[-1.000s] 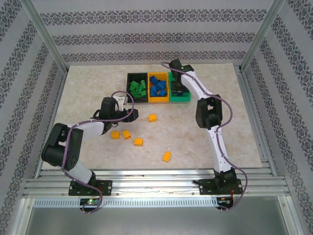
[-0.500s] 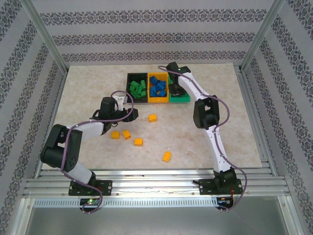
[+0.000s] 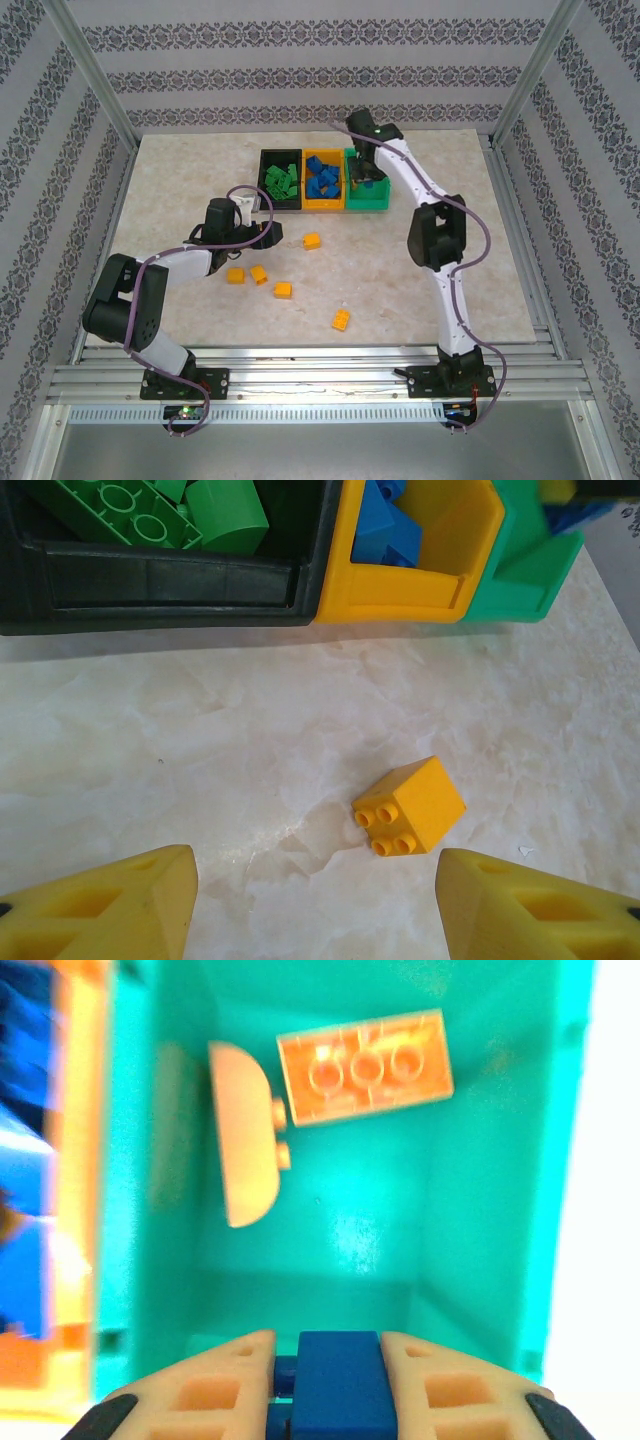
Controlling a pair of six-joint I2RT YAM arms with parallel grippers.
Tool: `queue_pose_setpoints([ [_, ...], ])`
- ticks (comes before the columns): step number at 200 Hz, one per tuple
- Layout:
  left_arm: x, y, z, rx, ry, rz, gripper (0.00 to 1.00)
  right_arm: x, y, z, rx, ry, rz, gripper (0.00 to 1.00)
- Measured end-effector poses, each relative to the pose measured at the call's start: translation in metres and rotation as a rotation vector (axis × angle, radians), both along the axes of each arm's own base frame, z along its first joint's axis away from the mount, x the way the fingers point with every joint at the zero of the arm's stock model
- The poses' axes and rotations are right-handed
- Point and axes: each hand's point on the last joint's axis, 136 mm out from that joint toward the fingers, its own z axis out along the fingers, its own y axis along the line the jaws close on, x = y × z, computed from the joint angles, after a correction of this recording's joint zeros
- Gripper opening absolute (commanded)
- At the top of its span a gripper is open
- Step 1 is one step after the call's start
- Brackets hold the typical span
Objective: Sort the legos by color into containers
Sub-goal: Pick up the lego from the container, then place the lego in the container.
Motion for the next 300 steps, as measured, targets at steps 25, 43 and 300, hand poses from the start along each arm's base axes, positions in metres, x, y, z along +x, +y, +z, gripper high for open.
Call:
queue_pose_setpoints([
  [25,0.000,0.000,0.000,-0.001,-0.002,0.000,0.64,0.006,0.018,0.040,0.102,-0.095,0.034,0.19],
  [43,0.001,0.000,0.001,-0.003,-0.004,0.000,0.64,0.010,0.038,0.050,0.167,-0.128,0.070,0.22],
  [300,0.000,0.000,-0.005,-0.017,0.016,0.019,0.65,-0.139,0.158,-0.087,0.195,0.138,0.327,0.59],
])
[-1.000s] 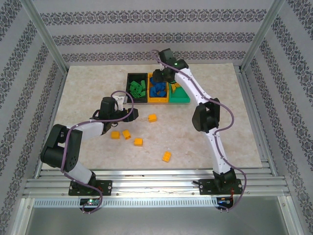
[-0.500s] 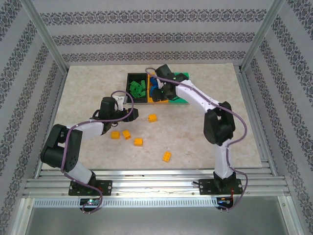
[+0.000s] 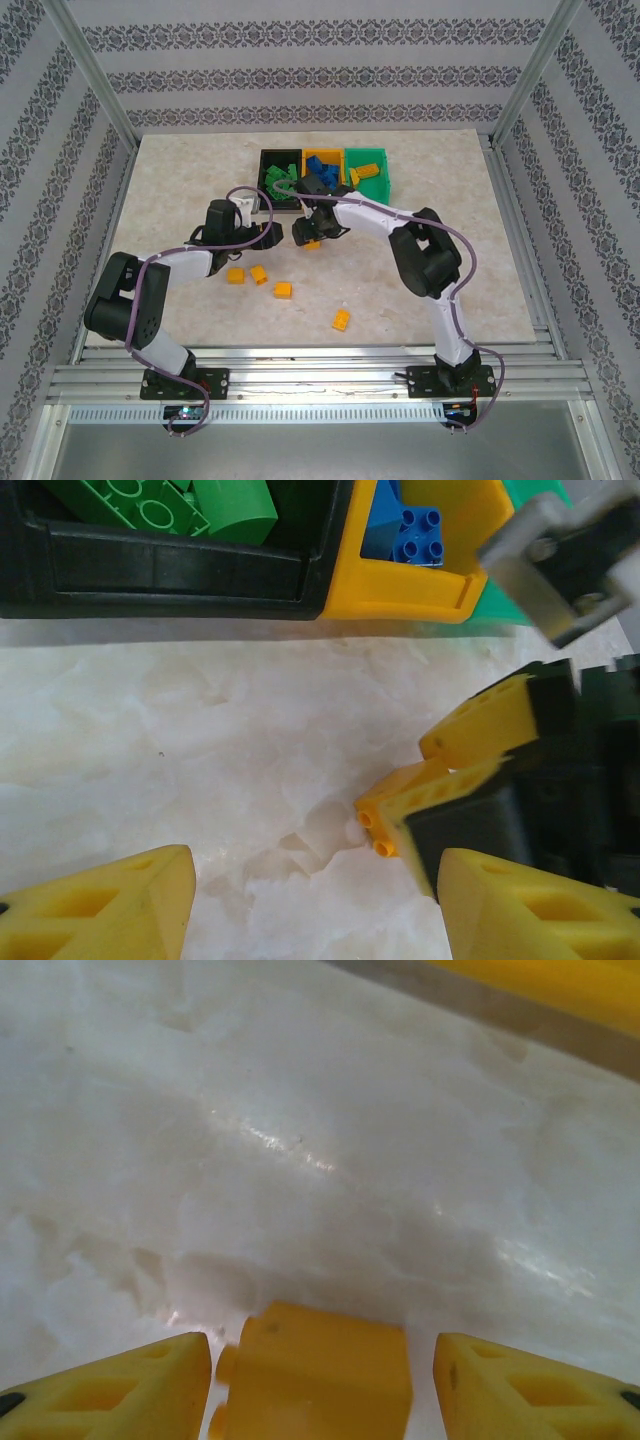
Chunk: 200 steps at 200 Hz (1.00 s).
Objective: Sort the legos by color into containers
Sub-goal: Place the lego in the container, then pick up the lego from the center of the table, then place the lego in the container.
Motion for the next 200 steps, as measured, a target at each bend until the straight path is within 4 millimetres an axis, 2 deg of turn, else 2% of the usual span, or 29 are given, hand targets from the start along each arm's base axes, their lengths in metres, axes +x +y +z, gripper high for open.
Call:
queue_pose_setpoints([
  [20,0.000,0.001,0.000,0.003,-0.001,0.004,0.65,0.001,0.004,-0.008,-0.018,-0.001,0.002,0.47],
  [38,0.001,0.002,0.000,0.006,-0.004,0.008,0.65,0.001,0.006,-0.007,-0.025,-0.010,0.003,0.36],
  [63,0.000,0.003,0.000,0.008,-0.005,0.013,0.65,0.002,0.005,-0.006,-0.025,-0.017,-0.012,0.34],
  [83,-0.001,0.003,0.000,0.009,-0.003,0.013,0.66,0.002,-0.006,-0.001,-0.022,-0.020,-0.029,0.35],
  [110,-0.001,0.005,-0.003,0.019,-0.001,0.025,0.66,0.020,-0.039,0.034,0.013,-0.068,-0.109,0.35],
  [128,-0.001,0.007,-0.003,0.023,-0.003,0.032,0.66,0.047,-0.073,0.067,0.047,-0.143,-0.198,0.36],
  [145,-0.003,0.008,-0.002,0.024,-0.005,0.036,0.66,0.071,-0.107,0.089,0.049,-0.205,-0.282,0.38],
  [162,-0.003,0.010,-0.001,0.022,-0.005,0.042,0.66,0.092,-0.137,0.099,0.032,-0.253,-0.354,0.41],
  [171,-0.003,0.011,-0.001,0.021,-0.004,0.044,0.66,0.102,-0.148,0.101,0.022,-0.268,-0.382,0.47],
  [180,-0.003,0.011,-0.002,0.019,-0.002,0.045,0.66,0.112,-0.154,0.102,0.022,-0.278,-0.401,0.54],
  [200,-0.003,0.011,-0.002,0.018,0.000,0.046,0.66,0.135,-0.155,0.099,0.025,-0.298,-0.399,0.56],
])
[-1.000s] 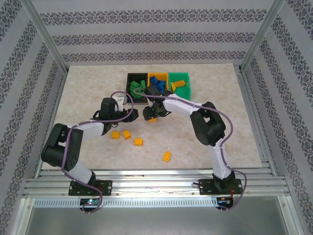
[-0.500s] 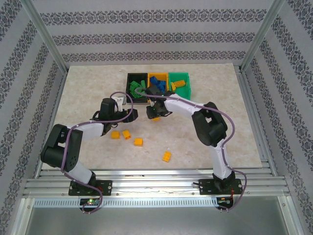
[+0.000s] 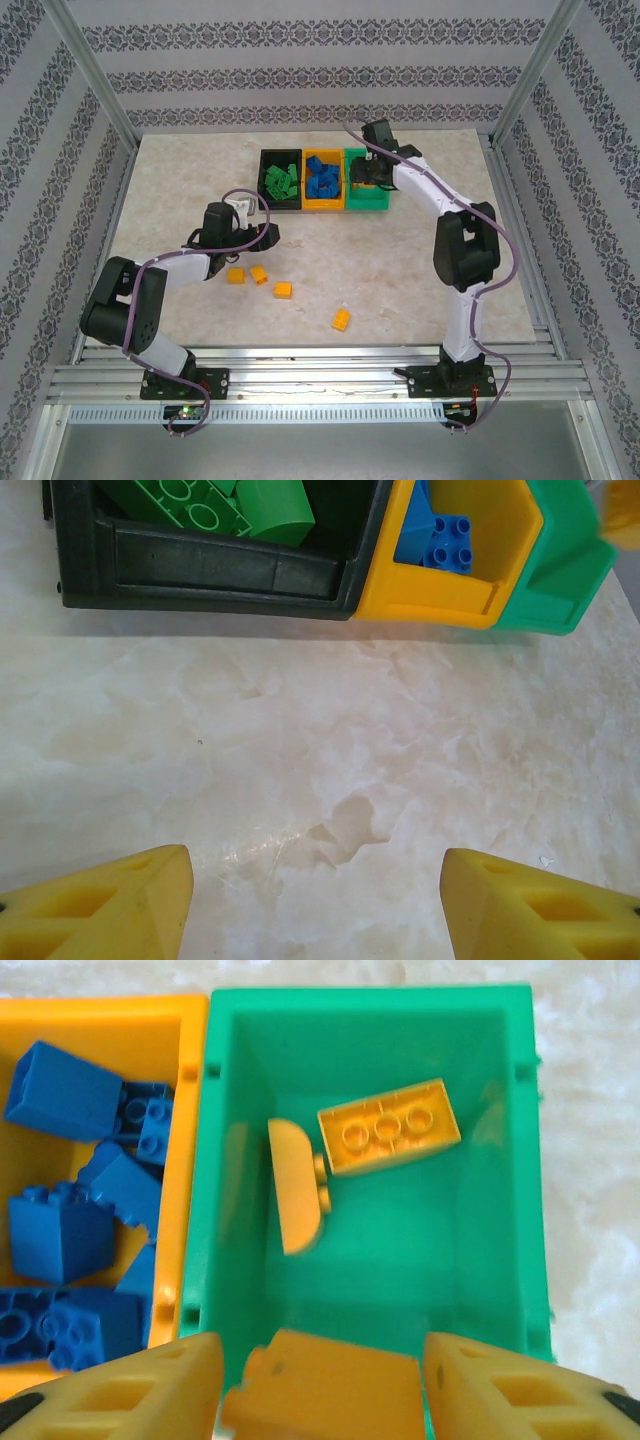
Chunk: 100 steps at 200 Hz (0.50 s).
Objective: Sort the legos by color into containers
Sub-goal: Place the lego in the container, then pick up the lego from the bottom-center of the table.
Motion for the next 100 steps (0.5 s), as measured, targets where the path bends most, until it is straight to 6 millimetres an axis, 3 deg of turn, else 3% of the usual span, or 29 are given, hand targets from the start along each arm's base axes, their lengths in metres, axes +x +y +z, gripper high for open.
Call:
queue_pose_setpoints([
  [18,0.000,0.000,0.001,-0.001,-0.002,0.001,0.66,-0.002,0.004,-0.009,-0.011,0.015,0.015,0.56],
  [39,0.000,0.000,0.002,-0.002,-0.006,0.001,0.66,-0.020,0.016,-0.020,-0.024,0.040,0.054,0.56],
  [63,0.000,0.000,0.003,-0.002,-0.006,0.001,0.66,-0.060,0.029,-0.033,-0.040,0.090,0.112,0.57],
  [100,0.000,0.000,0.003,-0.004,-0.005,0.001,0.66,-0.139,0.049,-0.039,-0.057,0.122,0.229,0.57],
])
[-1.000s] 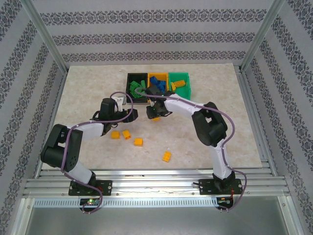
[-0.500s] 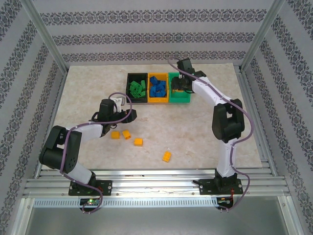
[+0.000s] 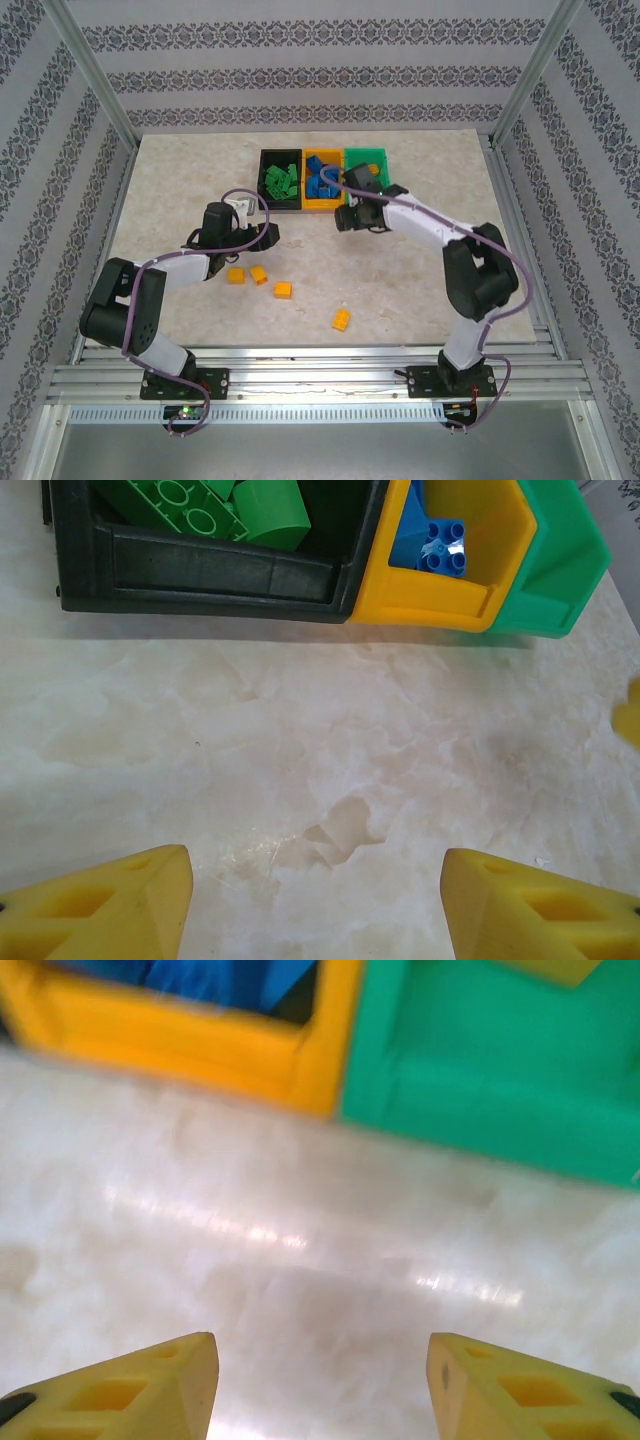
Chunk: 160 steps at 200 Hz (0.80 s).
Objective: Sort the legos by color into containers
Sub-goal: Pick up the lego from the bottom-center of the table.
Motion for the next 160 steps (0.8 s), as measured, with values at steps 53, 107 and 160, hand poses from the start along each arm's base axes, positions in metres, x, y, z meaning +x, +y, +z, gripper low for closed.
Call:
queue_pose_setpoints([
  [53,0.000,-0.001,0.000,-0.006,0.003,0.000,0.66,-0.100,0.044,-0.010,0.025,0.043,0.148,0.56],
  [107,0.000,-0.001,0.000,-0.007,0.003,0.000,0.66,-0.200,0.048,-0.047,-0.023,0.229,0.051,0.59],
  [160,-0.001,-0.002,-0.005,-0.011,0.017,-0.004,0.66,-0.238,0.038,-0.051,-0.055,0.249,-0.109,0.62],
])
